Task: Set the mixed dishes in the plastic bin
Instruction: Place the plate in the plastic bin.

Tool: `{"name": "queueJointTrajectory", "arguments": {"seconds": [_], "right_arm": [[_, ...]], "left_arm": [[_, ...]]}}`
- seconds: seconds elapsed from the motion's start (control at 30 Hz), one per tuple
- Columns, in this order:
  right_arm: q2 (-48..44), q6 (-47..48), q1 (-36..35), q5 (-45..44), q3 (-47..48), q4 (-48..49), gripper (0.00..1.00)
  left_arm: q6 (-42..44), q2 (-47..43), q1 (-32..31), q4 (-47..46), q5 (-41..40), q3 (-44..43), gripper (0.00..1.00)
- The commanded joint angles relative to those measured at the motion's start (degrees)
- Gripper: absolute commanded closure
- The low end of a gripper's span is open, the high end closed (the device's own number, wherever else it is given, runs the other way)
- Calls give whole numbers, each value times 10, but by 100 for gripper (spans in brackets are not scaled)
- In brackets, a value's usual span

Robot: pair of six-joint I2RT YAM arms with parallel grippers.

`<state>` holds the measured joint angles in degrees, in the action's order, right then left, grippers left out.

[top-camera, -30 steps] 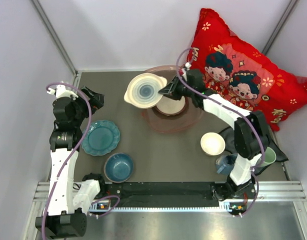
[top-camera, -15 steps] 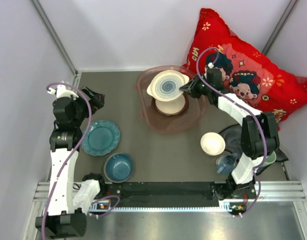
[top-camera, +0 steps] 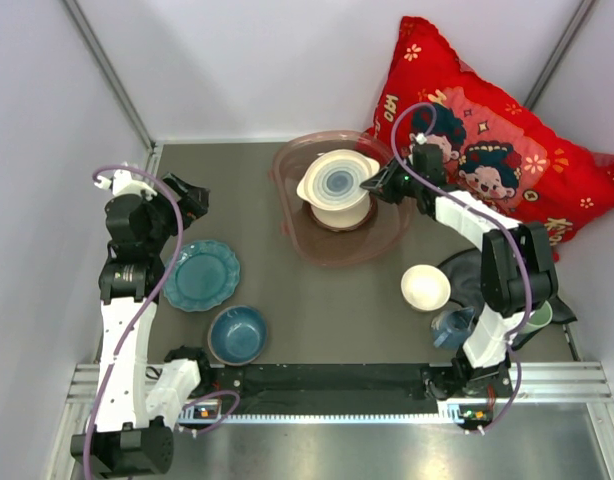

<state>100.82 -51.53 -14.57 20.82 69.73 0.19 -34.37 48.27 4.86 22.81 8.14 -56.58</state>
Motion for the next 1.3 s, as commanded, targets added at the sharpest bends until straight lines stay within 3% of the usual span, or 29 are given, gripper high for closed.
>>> {"name": "queueJointTrajectory", "arguments": {"seconds": [0.0,0.67,1.27], "right_arm": [[2,-9,4,22,35,104,100],[87,-6,4,17,90,103,100],[73,-6,4,23,54,105,100]], "left_arm": [[3,-12,3,-12,6,-1,1],[6,-13,3,-6,1,7,1],[5,-10,2,-11,2,14,1]]}}
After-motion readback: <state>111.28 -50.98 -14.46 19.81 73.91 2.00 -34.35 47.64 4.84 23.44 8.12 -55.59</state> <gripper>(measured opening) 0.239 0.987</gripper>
